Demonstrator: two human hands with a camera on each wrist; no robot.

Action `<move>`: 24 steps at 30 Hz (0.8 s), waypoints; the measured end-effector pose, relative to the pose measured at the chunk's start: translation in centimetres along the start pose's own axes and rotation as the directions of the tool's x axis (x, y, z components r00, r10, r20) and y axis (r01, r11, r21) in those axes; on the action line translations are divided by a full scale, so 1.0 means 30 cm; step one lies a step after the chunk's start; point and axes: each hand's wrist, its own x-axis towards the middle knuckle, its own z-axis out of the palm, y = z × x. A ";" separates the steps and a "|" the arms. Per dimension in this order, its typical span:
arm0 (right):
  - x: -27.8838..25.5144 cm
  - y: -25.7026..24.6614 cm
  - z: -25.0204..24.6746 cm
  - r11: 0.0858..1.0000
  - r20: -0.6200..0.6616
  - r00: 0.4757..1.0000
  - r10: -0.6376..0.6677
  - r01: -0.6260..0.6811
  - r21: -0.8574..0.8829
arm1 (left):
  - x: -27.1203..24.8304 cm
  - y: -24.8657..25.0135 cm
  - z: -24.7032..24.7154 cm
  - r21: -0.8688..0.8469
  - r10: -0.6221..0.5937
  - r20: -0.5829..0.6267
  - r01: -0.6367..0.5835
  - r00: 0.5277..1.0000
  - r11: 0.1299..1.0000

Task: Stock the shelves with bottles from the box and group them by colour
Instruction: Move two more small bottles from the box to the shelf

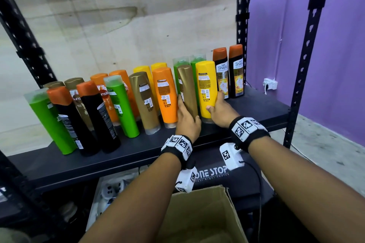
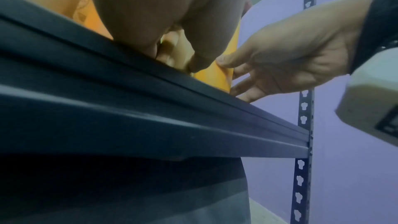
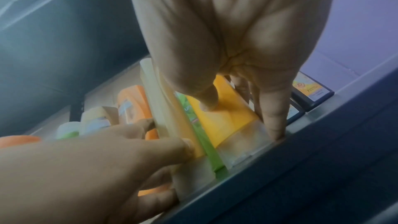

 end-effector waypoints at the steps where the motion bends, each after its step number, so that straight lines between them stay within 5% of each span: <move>1: 0.013 -0.004 -0.005 1.000 0.012 1.000 0.012 -0.012 -0.013 | 0.002 0.000 0.010 0.006 0.000 -0.021 0.000 1.000 1.000; 10: 0.100 -0.024 -0.015 0.992 0.058 0.995 0.082 -0.075 -0.105 | 0.049 0.008 0.067 0.117 -0.027 -0.090 0.038 0.996 0.992; 24: 0.152 0.035 0.035 0.999 -0.015 1.000 -0.001 0.002 0.040 | 0.098 -0.018 0.088 0.136 -0.061 -0.070 0.070 0.996 0.988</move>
